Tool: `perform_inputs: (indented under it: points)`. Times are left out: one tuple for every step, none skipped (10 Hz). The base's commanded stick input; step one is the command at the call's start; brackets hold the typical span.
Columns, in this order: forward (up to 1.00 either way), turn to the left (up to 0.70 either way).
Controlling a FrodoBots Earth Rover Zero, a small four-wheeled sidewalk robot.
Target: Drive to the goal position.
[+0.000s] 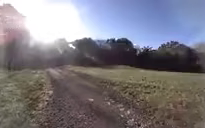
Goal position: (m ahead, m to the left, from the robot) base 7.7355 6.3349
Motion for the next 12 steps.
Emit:
perform_inputs:
  points:
    - [0.7,0.29]
    - [0.7,0.25]
    - [0.7,0.11]
    - [0.7,0.0]
    - [0.7,0.0]
    - [0.7,0.0]
    - [0.7,0.0]
    - [0.7,0.0]
    - [0.7,0.0]
    - [0.7,0.0]
    - [0.7,0.0]
    - [0.7,0.0]
